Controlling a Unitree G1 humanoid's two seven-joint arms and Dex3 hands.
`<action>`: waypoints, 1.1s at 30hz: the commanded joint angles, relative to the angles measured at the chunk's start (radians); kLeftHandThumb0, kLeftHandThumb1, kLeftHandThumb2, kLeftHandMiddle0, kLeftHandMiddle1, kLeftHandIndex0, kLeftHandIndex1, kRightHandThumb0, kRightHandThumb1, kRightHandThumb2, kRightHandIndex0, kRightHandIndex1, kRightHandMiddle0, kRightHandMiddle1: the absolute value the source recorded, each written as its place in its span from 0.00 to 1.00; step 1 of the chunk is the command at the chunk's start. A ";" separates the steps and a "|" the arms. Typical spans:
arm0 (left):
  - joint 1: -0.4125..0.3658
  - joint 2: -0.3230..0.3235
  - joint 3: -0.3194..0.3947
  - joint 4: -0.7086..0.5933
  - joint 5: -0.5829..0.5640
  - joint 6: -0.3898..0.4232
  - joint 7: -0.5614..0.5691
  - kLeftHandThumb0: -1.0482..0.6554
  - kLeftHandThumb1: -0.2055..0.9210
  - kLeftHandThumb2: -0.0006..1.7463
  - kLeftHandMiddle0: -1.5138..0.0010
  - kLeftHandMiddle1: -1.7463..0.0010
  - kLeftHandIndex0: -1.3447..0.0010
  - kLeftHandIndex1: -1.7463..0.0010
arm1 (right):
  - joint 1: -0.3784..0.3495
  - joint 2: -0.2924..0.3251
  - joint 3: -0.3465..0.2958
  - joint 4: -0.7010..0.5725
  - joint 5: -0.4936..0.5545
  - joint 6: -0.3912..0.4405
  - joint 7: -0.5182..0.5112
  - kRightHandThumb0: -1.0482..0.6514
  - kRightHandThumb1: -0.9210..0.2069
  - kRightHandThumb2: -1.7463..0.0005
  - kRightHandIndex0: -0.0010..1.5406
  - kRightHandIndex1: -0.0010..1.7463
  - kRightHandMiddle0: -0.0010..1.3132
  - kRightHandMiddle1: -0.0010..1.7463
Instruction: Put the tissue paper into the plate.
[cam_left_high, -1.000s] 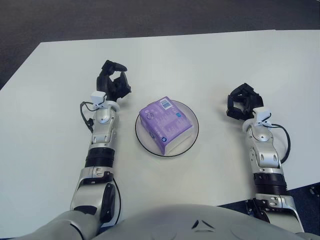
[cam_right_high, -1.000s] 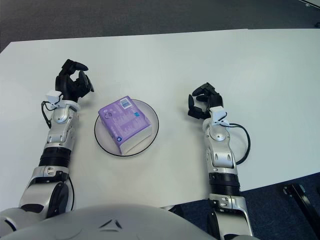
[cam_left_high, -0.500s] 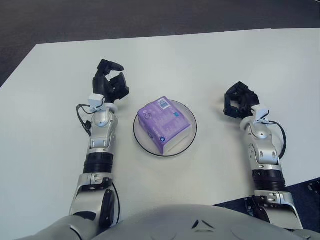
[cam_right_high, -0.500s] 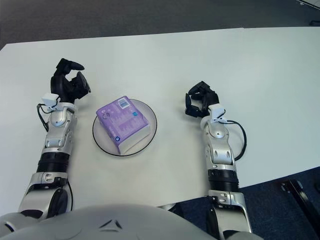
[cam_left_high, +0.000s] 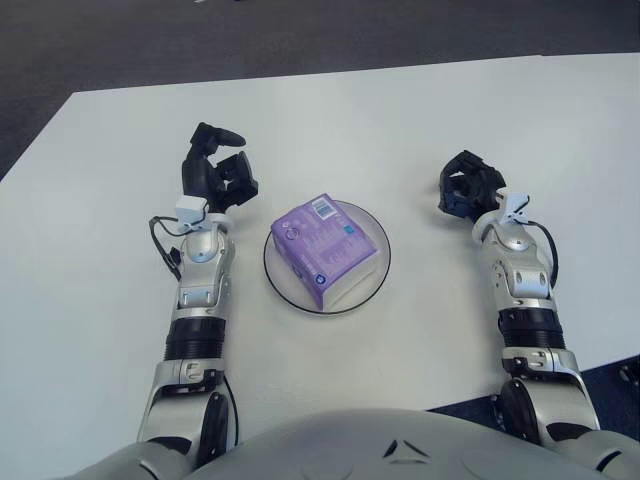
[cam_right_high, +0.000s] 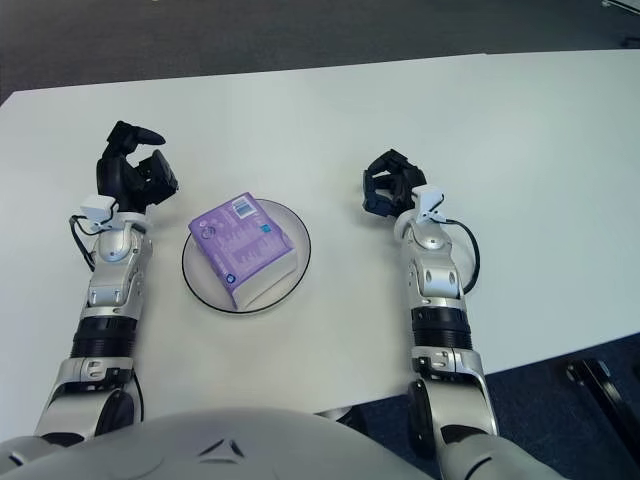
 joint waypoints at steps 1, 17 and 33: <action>0.238 -0.090 -0.009 0.069 0.015 0.031 0.041 0.36 0.59 0.65 0.18 0.00 0.63 0.00 | -0.041 0.017 0.002 0.139 0.044 0.121 0.054 0.35 0.44 0.32 0.57 1.00 0.40 1.00; 0.253 -0.107 -0.015 0.047 0.019 0.058 0.066 0.35 0.56 0.67 0.19 0.00 0.61 0.00 | -0.201 -0.002 -0.045 0.332 0.099 0.235 0.106 0.35 0.48 0.29 0.57 1.00 0.43 1.00; 0.259 -0.123 -0.024 0.032 0.021 0.087 0.080 0.35 0.55 0.69 0.20 0.00 0.60 0.00 | -0.166 0.014 -0.031 0.249 0.082 0.306 0.071 0.34 0.50 0.28 0.56 1.00 0.44 1.00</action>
